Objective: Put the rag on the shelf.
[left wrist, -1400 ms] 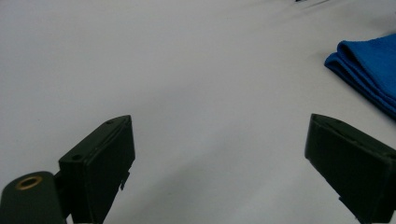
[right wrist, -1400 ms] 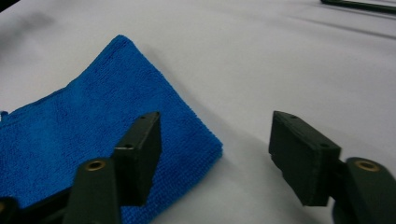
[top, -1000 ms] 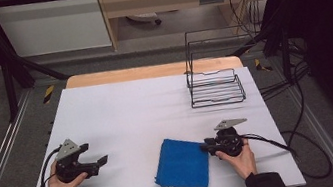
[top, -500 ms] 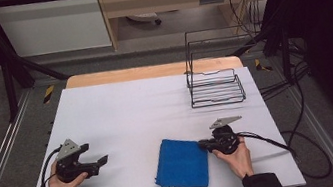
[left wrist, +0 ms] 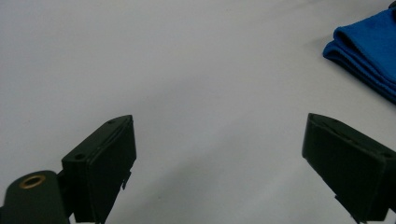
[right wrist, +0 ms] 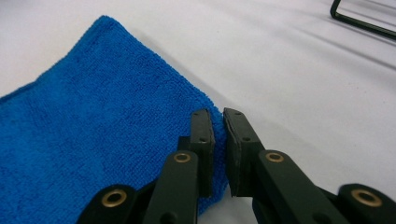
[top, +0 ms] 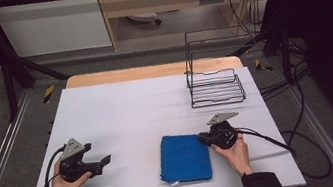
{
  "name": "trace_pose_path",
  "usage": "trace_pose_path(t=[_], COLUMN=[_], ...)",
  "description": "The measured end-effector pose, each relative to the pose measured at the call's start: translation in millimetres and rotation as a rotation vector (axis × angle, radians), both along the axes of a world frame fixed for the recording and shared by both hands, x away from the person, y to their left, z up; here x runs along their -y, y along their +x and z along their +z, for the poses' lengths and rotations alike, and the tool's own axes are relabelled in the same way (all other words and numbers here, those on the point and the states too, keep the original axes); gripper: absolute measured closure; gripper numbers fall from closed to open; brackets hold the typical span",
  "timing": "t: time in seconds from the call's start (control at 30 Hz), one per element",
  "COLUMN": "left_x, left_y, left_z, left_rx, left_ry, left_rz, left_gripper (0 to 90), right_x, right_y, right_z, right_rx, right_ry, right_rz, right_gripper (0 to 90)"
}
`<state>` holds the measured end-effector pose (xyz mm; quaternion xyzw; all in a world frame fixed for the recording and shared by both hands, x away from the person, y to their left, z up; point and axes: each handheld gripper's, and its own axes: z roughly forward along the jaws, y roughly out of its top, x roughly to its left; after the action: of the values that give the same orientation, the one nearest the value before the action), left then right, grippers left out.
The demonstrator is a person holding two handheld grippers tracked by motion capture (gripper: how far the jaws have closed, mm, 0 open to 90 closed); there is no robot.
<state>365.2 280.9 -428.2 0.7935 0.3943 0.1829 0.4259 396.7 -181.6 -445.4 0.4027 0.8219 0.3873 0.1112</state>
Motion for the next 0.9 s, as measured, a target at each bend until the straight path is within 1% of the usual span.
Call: trace_pose_path(t=[0.07,0.13,0.2,0.23,0.27,0.3,0.37,0.4,0.43,0.47,0.53,0.57,0.6,0.63,0.67,0.7,0.73,0.77,0.8,0.83,0.9], left_x=[4.9,6.4,11.2,11.2,12.8,14.4,18.8,21.3,24.3,31.8,40.6,40.6,45.4,50.2,55.5,66.5,66.5,78.6,84.9,84.9,97.4], left_y=[0.5,0.7,1.8,1.8,2.1,2.6,4.0,4.8,5.7,7.4,8.9,8.9,9.7,10.8,12.3,15.5,15.5,18.9,20.6,20.6,23.9], left_z=[1.1,1.7,3.8,3.8,4.7,5.8,8.3,9.9,11.4,14.6,17.7,17.7,19.1,20.4,21.7,24.2,24.2,26.4,27.3,27.3,28.7], left_rx=[-0.008,-0.011,-0.013,-0.013,-0.011,-0.011,-0.013,-0.013,-0.011,-0.01,-0.005,-0.005,-0.005,-0.004,-0.008,-0.008,-0.008,-0.01,-0.012,-0.012,-0.016], left_ry=[-0.004,0.0,0.011,0.011,0.007,0.004,0.005,0.005,0.004,0.009,0.018,0.018,0.019,0.024,0.025,0.025,0.025,0.03,0.036,0.036,0.039], left_rz=[0.007,0.008,0.015,0.015,0.02,0.023,0.03,0.029,0.024,0.019,0.01,0.01,0.002,-0.008,-0.015,-0.028,-0.028,-0.04,-0.042,-0.042,-0.052], left_gripper=[8.5,8.1,7.1,6.7,6.5,6.5,6.5,6.5,6.5,6.5,6.6,6.7,6.8,7.1,7.8,8.7,9.2,9.7,10.2,10.6,11.7], right_x=[1.1,4.6,8.1,8.1,11.3,12.3,14.6,14.6,17.2,18.4,21.5,21.5,23.8,24.4,24.6,24.8,24.9,24.9,25.0,25.1,25.4], right_y=[-0.9,-1.3,-2.8,-2.8,-4.4,-5.2,-6.9,-6.9,-7.3,-7.5,-7.9,-7.9,-8.8,-9.2,-9.6,-9.9,-10.1,-10.2,-10.0,-10.1,-10.3], right_z=[1.1,3.2,5.5,5.5,6.9,7.4,7.7,7.7,7.3,7.1,6.6,6.6,6.6,6.8,7.0,7.5,7.8,8.0,8.0,8.2,8.4], right_rx=[0.012,0.017,0.028,0.028,0.039,0.044,0.051,0.051,0.044,0.035,0.038,0.038,0.03,0.032,0.034,0.033,0.034,0.033,0.034,0.033,0.032], right_ry=[0.013,0.053,0.079,0.079,0.096,0.094,0.103,0.103,0.109,0.112,0.115,0.115,0.126,0.12,0.116,0.117,0.119,0.121,0.12,0.121,0.121], right_rz=[-0.006,-0.01,-0.017,-0.017,-0.021,-0.022,-0.023,-0.023,-0.025,-0.028,-0.029,-0.029,-0.033,-0.032,-0.032,-0.035,-0.035,-0.037,-0.037,-0.039,-0.039], right_gripper=[75.8,68.5,58.7,58.7,49.0,44.0,36.7,36.7,31.8,30.7,29.4,29.4,28.1,27.6,27.1,26.7,26.2,25.4,24.7,24.2,22.7])
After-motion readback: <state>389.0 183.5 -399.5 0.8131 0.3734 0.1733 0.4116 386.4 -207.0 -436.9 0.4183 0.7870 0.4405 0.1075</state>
